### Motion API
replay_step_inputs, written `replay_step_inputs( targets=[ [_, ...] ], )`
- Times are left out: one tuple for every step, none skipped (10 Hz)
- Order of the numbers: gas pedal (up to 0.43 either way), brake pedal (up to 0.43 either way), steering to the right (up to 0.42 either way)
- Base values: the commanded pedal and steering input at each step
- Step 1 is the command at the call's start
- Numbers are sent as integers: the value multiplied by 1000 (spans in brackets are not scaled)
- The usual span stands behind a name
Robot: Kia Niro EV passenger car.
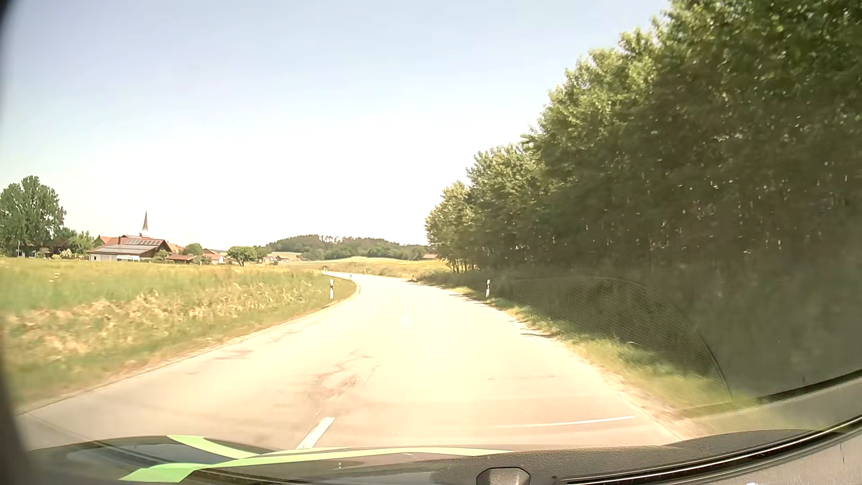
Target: Follow the waypoints while adhering to traffic rules and regulations
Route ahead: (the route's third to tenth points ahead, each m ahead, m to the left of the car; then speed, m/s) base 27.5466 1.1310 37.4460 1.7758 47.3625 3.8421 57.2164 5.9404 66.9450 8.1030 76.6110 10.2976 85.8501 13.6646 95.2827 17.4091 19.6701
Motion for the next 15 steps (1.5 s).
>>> replay_step_inputs(
  targets=[
    [240,0,-20],
    [240,0,-19],
    [248,0,-18],
    [248,0,-17],
    [248,0,-17],
    [260,0,-17],
    [260,0,-17],
    [260,0,-17],
    [260,0,-17],
    [260,0,-18],
    [260,0,-19],
    [260,0,-21],
    [260,0,-23],
    [260,0,-23],
    [260,0,-23]
  ],
)
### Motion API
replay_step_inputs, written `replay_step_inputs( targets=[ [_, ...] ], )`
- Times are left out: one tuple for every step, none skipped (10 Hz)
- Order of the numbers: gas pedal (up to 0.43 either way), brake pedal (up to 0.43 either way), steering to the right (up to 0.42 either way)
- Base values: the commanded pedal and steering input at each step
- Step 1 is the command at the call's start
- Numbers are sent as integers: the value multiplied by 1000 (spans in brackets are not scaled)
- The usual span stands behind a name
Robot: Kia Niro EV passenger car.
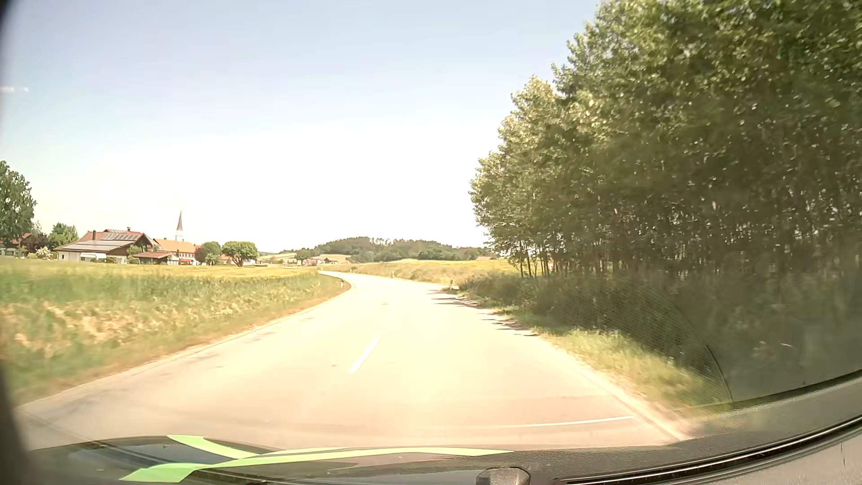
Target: Follow the waypoints while adhering to traffic rules and regulations
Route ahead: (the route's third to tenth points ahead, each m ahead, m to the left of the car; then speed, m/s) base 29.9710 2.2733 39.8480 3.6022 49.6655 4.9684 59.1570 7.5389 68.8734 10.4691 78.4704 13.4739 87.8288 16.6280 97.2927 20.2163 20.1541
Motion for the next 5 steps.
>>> replay_step_inputs(
  targets=[
    [260,0,-24],
    [268,0,-24],
    [287,0,-25],
    [287,0,-24],
    [299,0,-24]
  ],
)
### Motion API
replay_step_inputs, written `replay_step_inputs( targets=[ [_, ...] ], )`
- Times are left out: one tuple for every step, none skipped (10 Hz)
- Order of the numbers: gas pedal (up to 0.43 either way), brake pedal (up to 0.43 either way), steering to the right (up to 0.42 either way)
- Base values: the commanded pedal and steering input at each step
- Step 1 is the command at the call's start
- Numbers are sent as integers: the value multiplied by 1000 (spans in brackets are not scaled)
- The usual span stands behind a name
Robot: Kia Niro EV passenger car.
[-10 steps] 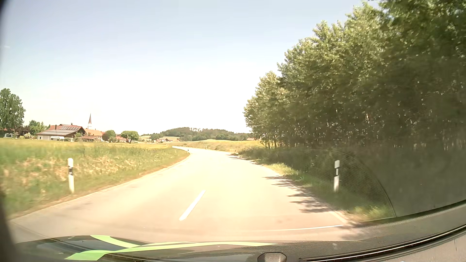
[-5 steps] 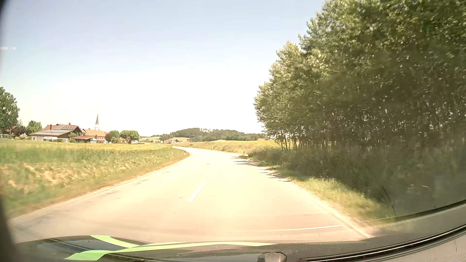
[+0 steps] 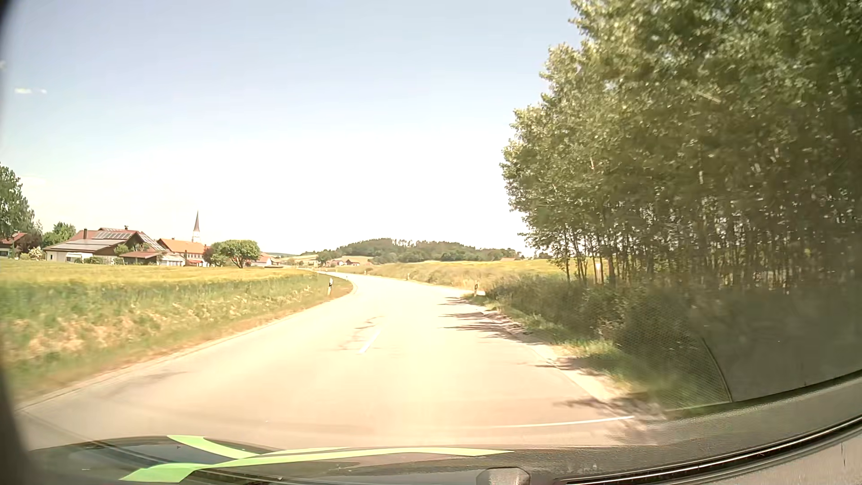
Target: Follow the waypoints while adhering to traffic rules and regulations
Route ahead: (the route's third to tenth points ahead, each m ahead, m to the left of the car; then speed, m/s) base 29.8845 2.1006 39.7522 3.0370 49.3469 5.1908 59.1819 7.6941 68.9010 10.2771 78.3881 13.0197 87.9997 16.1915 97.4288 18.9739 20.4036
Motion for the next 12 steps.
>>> replay_step_inputs(
  targets=[
    [299,0,-24],
    [299,0,-24],
    [299,0,-25],
    [311,0,-24],
    [311,0,-24],
    [311,0,-24],
    [311,0,-24],
    [319,0,-24],
    [319,0,-24],
    [319,0,-24],
    [319,0,-24],
    [319,0,-23]
  ],
)
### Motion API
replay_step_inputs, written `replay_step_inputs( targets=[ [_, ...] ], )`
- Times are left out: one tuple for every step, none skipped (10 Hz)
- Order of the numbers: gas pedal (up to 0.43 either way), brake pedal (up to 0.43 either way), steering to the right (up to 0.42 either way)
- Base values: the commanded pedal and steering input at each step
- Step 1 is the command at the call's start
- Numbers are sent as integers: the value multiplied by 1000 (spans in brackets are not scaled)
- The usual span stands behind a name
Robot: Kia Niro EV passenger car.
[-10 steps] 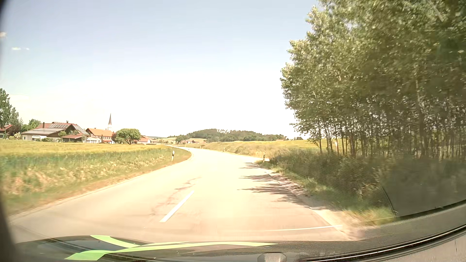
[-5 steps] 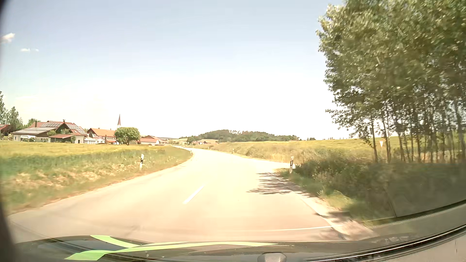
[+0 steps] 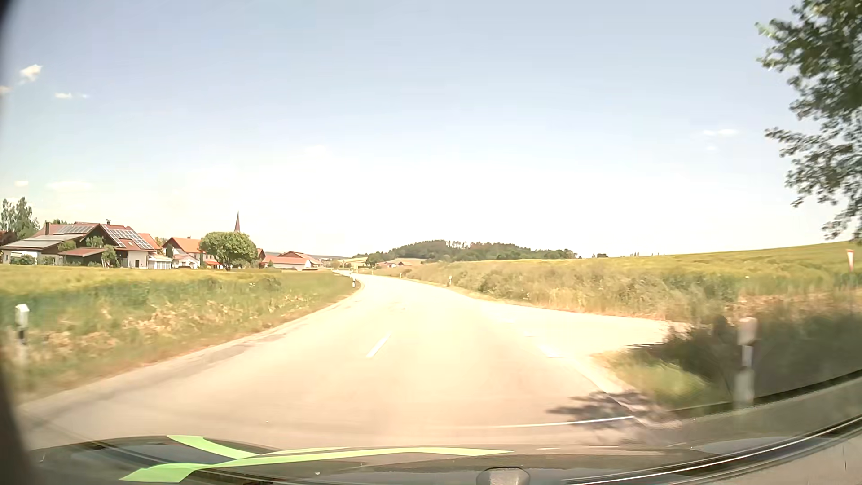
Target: Follow the waypoints while adhering to traffic rules and regulations
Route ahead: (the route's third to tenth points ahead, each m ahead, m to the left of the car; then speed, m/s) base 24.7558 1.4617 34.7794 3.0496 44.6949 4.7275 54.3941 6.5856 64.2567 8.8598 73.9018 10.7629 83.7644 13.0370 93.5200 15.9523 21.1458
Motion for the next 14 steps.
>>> replay_step_inputs(
  targets=[
    [319,0,-22],
    [319,0,-22],
    [319,0,-20],
    [248,0,-20],
    [130,0,-19],
    [118,0,-19],
    [138,0,-19],
    [169,0,-19],
    [177,0,-19],
    [209,0,-19],
    [228,0,-19],
    [268,0,-19],
    [287,0,-18],
    [287,0,-18]
  ],
)
